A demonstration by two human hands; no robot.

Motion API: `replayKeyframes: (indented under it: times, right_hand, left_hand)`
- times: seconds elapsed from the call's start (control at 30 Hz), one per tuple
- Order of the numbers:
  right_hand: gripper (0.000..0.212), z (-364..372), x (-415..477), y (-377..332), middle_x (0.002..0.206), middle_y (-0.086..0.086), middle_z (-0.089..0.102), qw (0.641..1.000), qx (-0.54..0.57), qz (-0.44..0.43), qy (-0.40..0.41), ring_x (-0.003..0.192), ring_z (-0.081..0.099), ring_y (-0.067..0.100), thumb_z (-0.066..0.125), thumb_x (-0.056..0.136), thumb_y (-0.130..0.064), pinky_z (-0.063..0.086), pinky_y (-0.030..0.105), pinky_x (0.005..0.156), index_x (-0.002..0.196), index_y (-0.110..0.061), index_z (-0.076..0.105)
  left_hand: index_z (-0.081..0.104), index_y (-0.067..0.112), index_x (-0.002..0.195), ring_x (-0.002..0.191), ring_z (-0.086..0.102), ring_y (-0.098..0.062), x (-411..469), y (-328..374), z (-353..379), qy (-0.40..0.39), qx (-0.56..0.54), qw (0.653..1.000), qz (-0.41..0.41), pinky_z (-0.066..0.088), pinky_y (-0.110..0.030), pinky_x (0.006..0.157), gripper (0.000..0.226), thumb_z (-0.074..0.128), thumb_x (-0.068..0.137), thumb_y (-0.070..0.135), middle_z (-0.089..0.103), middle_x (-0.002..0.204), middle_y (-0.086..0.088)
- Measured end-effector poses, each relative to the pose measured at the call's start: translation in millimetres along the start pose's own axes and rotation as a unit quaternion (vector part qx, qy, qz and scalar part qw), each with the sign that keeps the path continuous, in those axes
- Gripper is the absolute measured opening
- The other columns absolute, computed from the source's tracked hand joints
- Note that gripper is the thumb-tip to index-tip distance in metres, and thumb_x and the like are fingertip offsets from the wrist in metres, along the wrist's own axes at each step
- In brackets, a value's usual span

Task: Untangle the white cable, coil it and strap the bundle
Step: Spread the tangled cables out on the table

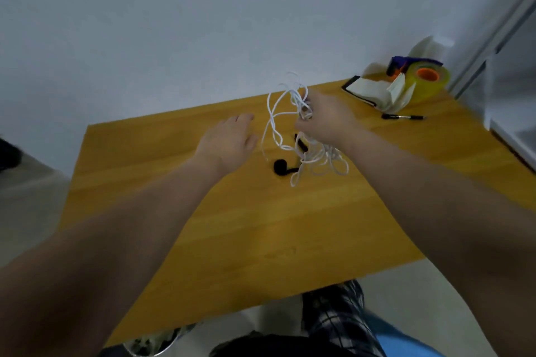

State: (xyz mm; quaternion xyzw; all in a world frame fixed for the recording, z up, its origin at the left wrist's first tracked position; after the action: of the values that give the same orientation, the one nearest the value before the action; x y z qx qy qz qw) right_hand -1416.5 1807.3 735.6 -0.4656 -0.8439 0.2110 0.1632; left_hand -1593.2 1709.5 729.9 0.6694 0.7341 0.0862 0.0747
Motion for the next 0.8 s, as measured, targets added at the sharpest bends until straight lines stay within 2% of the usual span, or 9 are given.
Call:
replayKeyframes:
  times: [0.07,0.2,0.37,0.47,0.53,0.6,0.67,0.8]
  right_hand:
    - [0.032,1.2,28.1,19.5,0.098,0.004,0.063,0.999,-0.009,-0.016,-0.038,0.077,0.056,0.024,0.060,0.083,-0.028,0.049,0.039,0.065,0.113,-0.020,0.053]
    - [0.039,7.8,73.2,58.6,0.106,0.004,0.064,0.991,0.017,-0.052,-0.125,0.090,0.059,0.025,0.064,0.081,-0.026,0.051,0.042,0.077,0.119,-0.023,0.054]
    - [0.030,31.2,93.8,98.2,0.088,-0.004,0.058,0.985,0.051,-0.101,-0.129,0.082,0.058,0.021,0.064,0.080,-0.019,0.042,0.031,0.069,0.108,-0.021,0.056]
    - [0.028,49.8,100.0,112.0,0.083,-0.008,0.055,0.982,0.046,-0.139,-0.120,0.079,0.058,0.022,0.064,0.081,-0.022,0.048,0.040,0.071,0.107,-0.022,0.053]
    - [0.031,60.3,102.5,120.0,0.089,-0.006,0.057,0.981,0.026,-0.161,-0.104,0.081,0.057,0.021,0.063,0.082,-0.024,0.048,0.039,0.072,0.112,-0.022,0.052]
    - [0.038,64.7,103.8,128.5,0.095,-0.004,0.060,0.982,0.016,-0.179,-0.065,0.085,0.058,0.022,0.063,0.081,-0.026,0.049,0.036,0.072,0.116,-0.023,0.052]
    - [0.038,64.2,101.1,136.7,0.093,-0.001,0.061,0.981,0.024,-0.192,-0.021,0.088,0.060,0.024,0.064,0.077,-0.026,0.050,0.038,0.075,0.113,-0.020,0.053]
    - [0.035,42.0,78.1,146.5,0.089,-0.002,0.063,0.975,0.072,-0.207,0.049,0.087,0.061,0.025,0.065,0.074,-0.024,0.050,0.040,0.078,0.107,-0.017,0.054]
  left_hand:
    - [0.037,0.012,0.141,0.124,0.048,-0.032,25.6,6.0,13.4,0.010,-0.033,0.999,-0.024,0.040,-0.043,0.100,0.049,0.045,0.097,0.032,0.052,0.135,-0.013]
    - [0.039,0.011,0.140,0.123,0.050,-0.031,67.9,18.3,54.3,0.033,-0.106,0.990,-0.083,0.042,-0.042,0.099,0.049,0.048,0.096,0.033,0.052,0.135,-0.013]
    - [0.039,0.011,0.140,0.121,0.052,-0.028,100.2,15.9,108.1,0.060,-0.176,0.970,-0.155,0.043,-0.041,0.099,0.050,0.050,0.096,0.032,0.051,0.136,-0.011]
    - [0.041,0.014,0.139,0.118,0.054,-0.025,109.7,6.9,142.4,0.096,-0.210,0.957,-0.173,0.045,-0.041,0.096,0.049,0.050,0.095,0.034,0.053,0.133,-0.009]
    - [0.042,0.016,0.138,0.114,0.056,-0.022,112.7,2.5,160.7,0.125,-0.224,0.952,-0.167,0.047,-0.041,0.094,0.046,0.051,0.095,0.033,0.055,0.130,-0.005]
    - [0.045,0.017,0.135,0.100,0.058,-0.019,115.8,0.6,171.3,0.166,-0.219,0.951,-0.145,0.049,-0.041,0.090,0.042,0.052,0.095,0.029,0.058,0.118,-0.003]
    - [0.050,0.015,0.132,0.083,0.054,-0.016,113.7,2.5,175.6,0.214,-0.197,0.948,-0.129,0.049,-0.039,0.083,0.040,0.055,0.093,0.024,0.056,0.100,0.001]
    - [0.049,0.011,0.131,0.077,0.049,-0.014,91.1,21.4,173.9,0.259,-0.190,0.935,-0.148,0.040,-0.031,0.073,0.040,0.056,0.093,0.021,0.052,0.094,0.001]
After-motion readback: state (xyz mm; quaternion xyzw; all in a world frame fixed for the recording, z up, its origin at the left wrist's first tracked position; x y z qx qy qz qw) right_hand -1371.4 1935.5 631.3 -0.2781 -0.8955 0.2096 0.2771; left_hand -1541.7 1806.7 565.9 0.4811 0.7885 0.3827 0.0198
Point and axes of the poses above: each hand's wrist, its own x-axis towards the middle knuckle, its own z-axis out of the palm, y = z × x, the point moved 2 cm from there along x, towards the middle knuckle
